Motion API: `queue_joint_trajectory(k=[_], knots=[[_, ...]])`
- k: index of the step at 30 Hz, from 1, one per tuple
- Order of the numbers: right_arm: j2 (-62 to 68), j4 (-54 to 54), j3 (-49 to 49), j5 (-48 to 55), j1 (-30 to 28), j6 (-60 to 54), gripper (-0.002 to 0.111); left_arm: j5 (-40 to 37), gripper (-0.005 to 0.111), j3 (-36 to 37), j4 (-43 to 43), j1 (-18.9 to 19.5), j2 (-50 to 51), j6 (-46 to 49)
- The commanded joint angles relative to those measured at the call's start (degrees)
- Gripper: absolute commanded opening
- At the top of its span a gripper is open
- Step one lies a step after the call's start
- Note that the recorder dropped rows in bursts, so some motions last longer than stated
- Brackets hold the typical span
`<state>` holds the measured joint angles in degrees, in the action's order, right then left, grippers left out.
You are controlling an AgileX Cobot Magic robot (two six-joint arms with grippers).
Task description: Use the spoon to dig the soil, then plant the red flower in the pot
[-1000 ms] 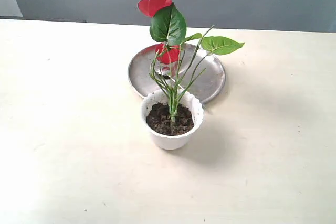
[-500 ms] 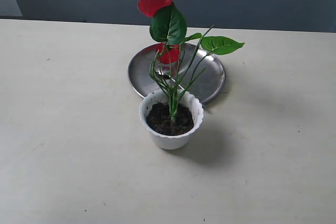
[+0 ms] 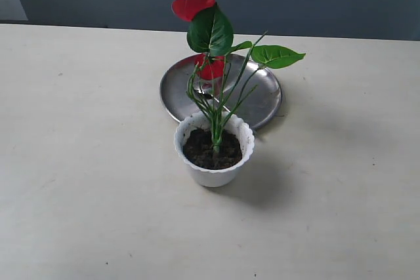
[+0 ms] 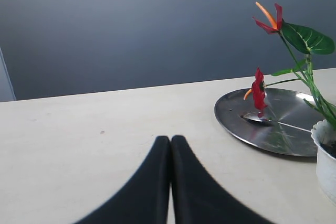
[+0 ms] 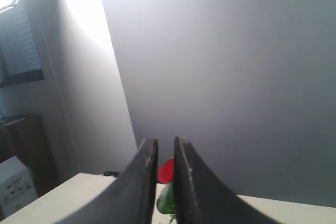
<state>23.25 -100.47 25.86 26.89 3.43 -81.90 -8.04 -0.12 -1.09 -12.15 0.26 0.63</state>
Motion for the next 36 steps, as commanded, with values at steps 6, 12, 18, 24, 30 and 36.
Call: queue_joint_trajectory(k=[6, 12, 18, 24, 30, 36], knots=[[-18.6, 6.3, -7.5, -5.3, -4.0, 1.2, 0.012, 0.7, 0.001, 0.1, 0.4, -0.4, -0.3, 0.0], [-20.3, 12.9, -11.8, -14.0, -2.8, 8.9, 0.012, 0.7, 0.001, 0.1, 0.4, -0.4, -0.3, 0.0], [-20.3, 14.7, -19.1, -13.6, -2.8, 9.1, 0.012, 0.7, 0.001, 0.1, 0.4, -0.4, -0.3, 0.0], [-20.3, 11.4, -20.7, -13.3, -2.8, 9.8, 0.012, 0.7, 0.001, 0.1, 0.4, -0.4, -0.3, 0.0], [-20.3, 9.7, -20.1, -12.5, -2.8, 10.1, 0.012, 0.7, 0.001, 0.1, 0.4, -0.4, -0.3, 0.0], [-20.3, 13.9, -16.8, -12.4, -2.8, 10.9, 0.012, 0.7, 0.001, 0.1, 0.4, -0.4, -0.3, 0.0]])
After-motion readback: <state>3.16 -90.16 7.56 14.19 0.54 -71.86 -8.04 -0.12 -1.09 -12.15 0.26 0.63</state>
